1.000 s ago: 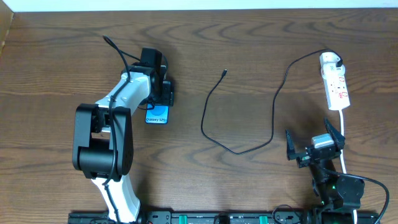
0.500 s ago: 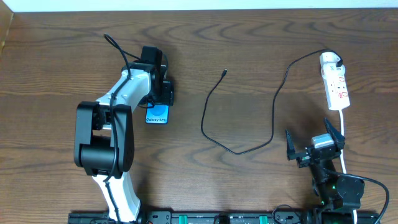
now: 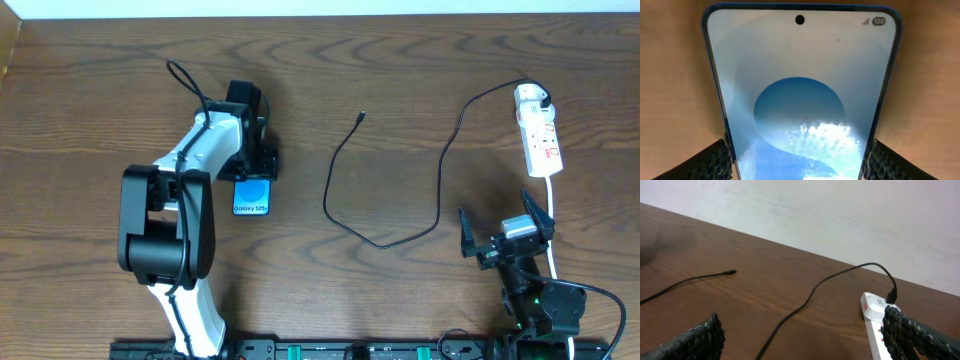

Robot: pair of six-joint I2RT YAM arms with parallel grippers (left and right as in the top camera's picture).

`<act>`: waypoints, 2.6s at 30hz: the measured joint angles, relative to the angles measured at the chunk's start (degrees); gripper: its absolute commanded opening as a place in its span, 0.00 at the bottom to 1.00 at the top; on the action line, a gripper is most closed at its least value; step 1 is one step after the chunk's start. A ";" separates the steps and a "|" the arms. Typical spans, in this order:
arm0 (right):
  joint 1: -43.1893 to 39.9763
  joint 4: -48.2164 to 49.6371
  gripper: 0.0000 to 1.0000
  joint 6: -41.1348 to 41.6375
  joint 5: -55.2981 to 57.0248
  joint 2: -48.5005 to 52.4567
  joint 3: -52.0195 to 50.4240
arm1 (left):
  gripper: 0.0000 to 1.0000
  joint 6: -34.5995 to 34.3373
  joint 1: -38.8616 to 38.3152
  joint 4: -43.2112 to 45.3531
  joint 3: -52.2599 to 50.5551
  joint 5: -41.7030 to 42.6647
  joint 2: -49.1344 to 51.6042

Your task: Plug charger to phone and switch on socket

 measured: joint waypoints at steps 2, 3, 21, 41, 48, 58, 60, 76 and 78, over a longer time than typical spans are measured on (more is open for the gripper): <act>0.00 -0.02 0.99 0.00 0.00 0.00 0.00 | 0.68 -0.50 0.00 -0.74 -0.70 0.11 -0.52; 0.00 0.00 0.99 0.00 0.00 0.00 0.00 | 0.68 -0.68 0.00 -1.01 -0.83 0.22 -0.68; 0.00 0.00 0.99 0.00 0.00 0.00 0.00 | 0.68 -1.44 0.02 -2.56 -1.01 5.81 -3.02; 0.00 0.00 0.99 0.00 0.00 0.00 0.00 | 0.68 -2.73 0.00 -2.95 -1.01 14.71 -3.02; 0.00 0.00 0.99 0.00 0.00 0.00 0.00 | 0.68 -3.21 0.02 -2.95 -1.01 17.51 -3.02; 0.00 0.00 0.99 0.00 0.00 0.00 0.00 | 0.68 -4.24 0.13 -2.95 -1.01 23.78 -3.02; 0.00 0.00 0.99 0.00 0.00 0.00 0.00 | 0.68 -4.24 0.35 -2.95 -1.01 25.66 -3.02; 0.00 0.00 0.99 0.00 0.00 0.00 0.00 | 0.68 -5.68 4.17 -2.89 -1.01 54.71 -3.02; 0.00 0.00 0.99 0.00 0.00 0.00 0.00 | 0.68 -7.82 4.15 -2.91 -1.01 57.11 -3.02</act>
